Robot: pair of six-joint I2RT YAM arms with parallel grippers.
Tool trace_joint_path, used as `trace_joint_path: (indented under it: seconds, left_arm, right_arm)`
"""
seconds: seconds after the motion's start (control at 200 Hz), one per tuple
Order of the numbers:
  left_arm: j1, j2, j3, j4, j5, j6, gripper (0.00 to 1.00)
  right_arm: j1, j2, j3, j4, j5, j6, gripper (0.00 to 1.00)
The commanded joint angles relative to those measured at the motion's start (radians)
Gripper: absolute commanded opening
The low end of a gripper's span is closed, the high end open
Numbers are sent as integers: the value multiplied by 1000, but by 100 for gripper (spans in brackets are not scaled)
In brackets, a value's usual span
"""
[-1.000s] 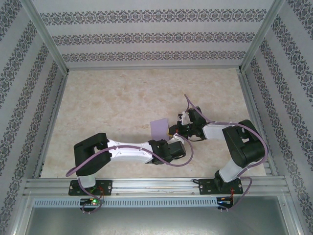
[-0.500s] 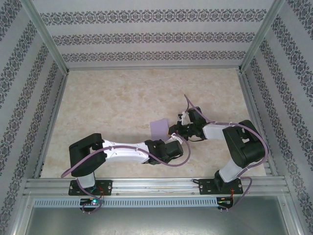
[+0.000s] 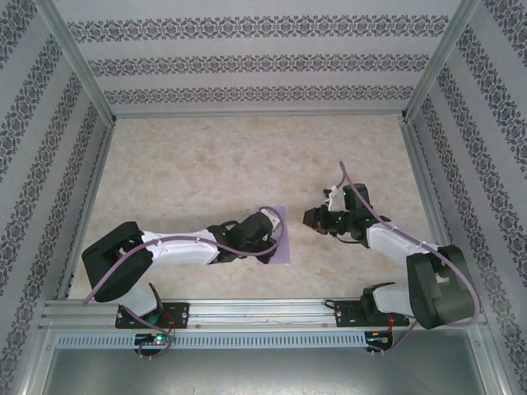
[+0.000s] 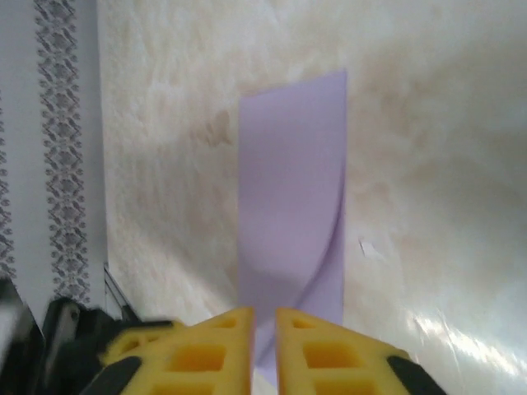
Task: Fold a paper plane with a square sheet of paper (fold left side to right side)
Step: Fold the triangle a second time at the center of the table.
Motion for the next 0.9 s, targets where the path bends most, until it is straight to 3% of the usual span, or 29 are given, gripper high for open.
trace_joint_path:
  seconds: [0.0,0.295,0.894]
  left_arm:
    - [42,-30,-42,164,137,-96,0]
    - [90,-15,-51,161,207,-117,0]
    - [121,14,-47,117,218,-101,0]
  right_arm:
    - [56,-26,-44,-8,-25,-12,2]
    - [274,26,-107,130,93,94,0]
    - [326,179,-98,95,187,80,0]
